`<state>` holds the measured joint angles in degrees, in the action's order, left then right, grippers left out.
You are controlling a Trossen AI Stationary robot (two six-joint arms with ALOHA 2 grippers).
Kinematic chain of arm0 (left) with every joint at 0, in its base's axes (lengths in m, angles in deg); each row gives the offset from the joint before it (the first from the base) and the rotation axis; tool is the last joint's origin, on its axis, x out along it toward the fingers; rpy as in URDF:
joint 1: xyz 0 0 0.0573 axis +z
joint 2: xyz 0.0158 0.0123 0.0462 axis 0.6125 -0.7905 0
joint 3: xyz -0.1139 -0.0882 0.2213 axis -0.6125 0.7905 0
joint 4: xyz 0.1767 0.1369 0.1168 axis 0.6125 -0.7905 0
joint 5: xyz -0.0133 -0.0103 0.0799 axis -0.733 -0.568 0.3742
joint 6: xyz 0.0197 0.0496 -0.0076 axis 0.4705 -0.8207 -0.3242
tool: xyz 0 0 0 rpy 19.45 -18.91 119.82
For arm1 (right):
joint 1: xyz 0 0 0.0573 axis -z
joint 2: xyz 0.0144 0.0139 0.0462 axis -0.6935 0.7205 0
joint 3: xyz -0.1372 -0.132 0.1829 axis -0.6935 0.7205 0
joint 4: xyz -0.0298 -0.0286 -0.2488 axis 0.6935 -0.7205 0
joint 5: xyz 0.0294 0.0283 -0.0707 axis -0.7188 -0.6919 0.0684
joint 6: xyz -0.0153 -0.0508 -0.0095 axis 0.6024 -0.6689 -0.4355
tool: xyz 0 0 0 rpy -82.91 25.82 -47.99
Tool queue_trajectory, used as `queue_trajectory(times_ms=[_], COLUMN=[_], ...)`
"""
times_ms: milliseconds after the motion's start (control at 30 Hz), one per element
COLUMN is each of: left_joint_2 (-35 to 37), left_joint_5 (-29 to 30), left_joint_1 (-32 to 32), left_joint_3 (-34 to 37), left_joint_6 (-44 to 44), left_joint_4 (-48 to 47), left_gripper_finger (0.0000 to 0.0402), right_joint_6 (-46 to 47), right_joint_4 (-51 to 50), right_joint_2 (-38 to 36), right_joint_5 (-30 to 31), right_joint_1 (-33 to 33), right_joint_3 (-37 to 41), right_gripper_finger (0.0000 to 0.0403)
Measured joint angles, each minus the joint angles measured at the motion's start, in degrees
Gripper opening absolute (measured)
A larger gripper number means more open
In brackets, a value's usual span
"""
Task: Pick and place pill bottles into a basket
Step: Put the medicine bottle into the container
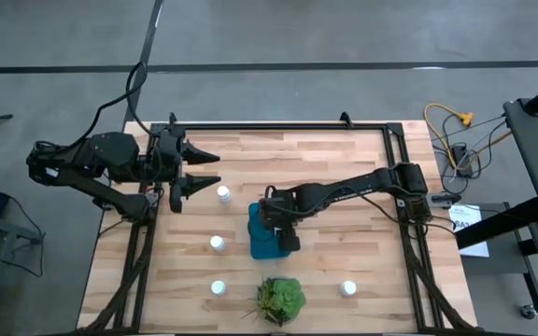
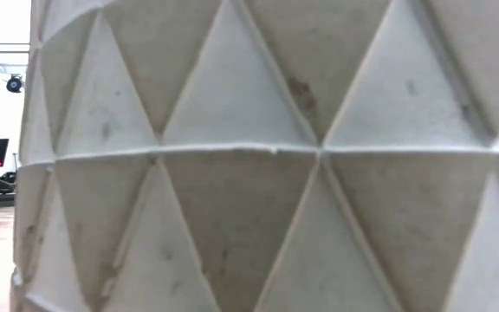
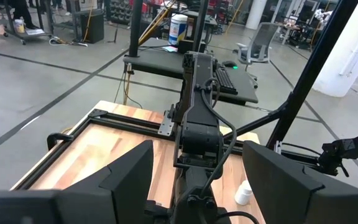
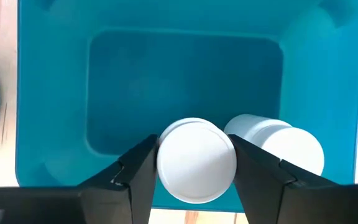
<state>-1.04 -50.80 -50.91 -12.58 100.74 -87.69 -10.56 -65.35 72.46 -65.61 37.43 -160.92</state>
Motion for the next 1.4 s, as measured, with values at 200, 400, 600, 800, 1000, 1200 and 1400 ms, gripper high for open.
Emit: queue_trajectory(times_ms=[200,400,600,800,1000,1200,1400], left_joint_2=[0.0,0.0,0.0,-0.1,-0.1,-0.1,-0.1], left_joint_5=[0.0,0.0,0.0,0.0,0.0,0.0,0.0], left_joint_1=[0.0,0.0,0.0,0.0,0.0,0.0,0.0], left_joint_3=[0.0,0.0,0.0,0.0,0.0,0.0,0.0], left_joint_6=[0.0,0.0,0.0,0.0,0.0,0.0,0.0], left_joint_4=[0.0,0.0,0.0,0.0,0.0,0.0,0.0], left_gripper_finger=[0.0231,0.0231,0.0231,0.0231,0.0231,0.0231,0.0231], right_joint_6=[0.4,1.0,2.2,2.3,2.2,2.4,2.8], right_joint_4=[0.0,0.0,0.0,0.0,-0.6,-1.5,-1.9], right_joint_2=[0.0,0.0,0.0,0.0,-0.7,-2.0,-4.9], right_joint_5=[0.0,0.0,-0.3,-0.5,-0.5,-0.4,-0.4], right_joint_1=[0.0,0.0,0.0,0.0,0.0,0.0,0.0], right_joint_3=[0.0,0.0,0.0,0.0,-0.1,-1.0,-1.2], right_gripper_finger=[0.0179,0.0180,0.0180,0.0180,0.0180,0.0180,0.0180])
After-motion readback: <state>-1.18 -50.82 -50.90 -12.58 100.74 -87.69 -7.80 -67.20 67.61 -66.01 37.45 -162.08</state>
